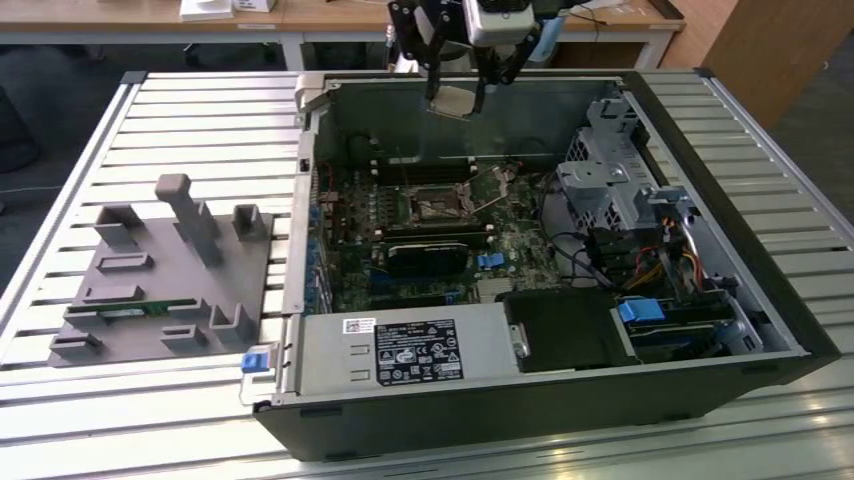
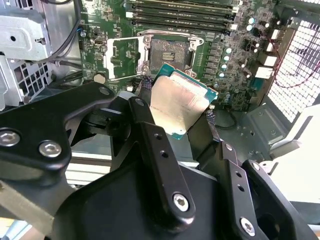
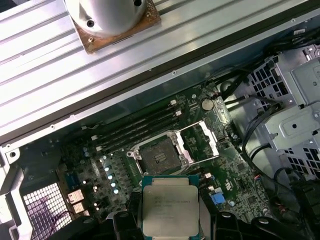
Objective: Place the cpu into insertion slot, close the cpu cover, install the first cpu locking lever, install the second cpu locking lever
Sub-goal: 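Place the cpu into insertion slot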
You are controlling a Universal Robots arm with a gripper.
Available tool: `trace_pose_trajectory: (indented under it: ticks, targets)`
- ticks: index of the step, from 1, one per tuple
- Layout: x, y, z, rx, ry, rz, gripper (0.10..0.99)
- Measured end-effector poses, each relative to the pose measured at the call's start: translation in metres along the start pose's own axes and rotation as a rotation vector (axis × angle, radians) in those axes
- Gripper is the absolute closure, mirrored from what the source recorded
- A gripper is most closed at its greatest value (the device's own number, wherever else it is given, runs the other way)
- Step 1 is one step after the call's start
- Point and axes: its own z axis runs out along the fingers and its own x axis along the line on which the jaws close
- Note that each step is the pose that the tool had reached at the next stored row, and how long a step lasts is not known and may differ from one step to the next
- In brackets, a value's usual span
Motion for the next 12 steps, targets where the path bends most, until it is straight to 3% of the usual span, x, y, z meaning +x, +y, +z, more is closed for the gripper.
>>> trace_pose_trajectory:
  ticks: [12]
  targets:
    - [0.0, 0.0, 0.0, -0.001, -0.0047, 0.052, 0.545]
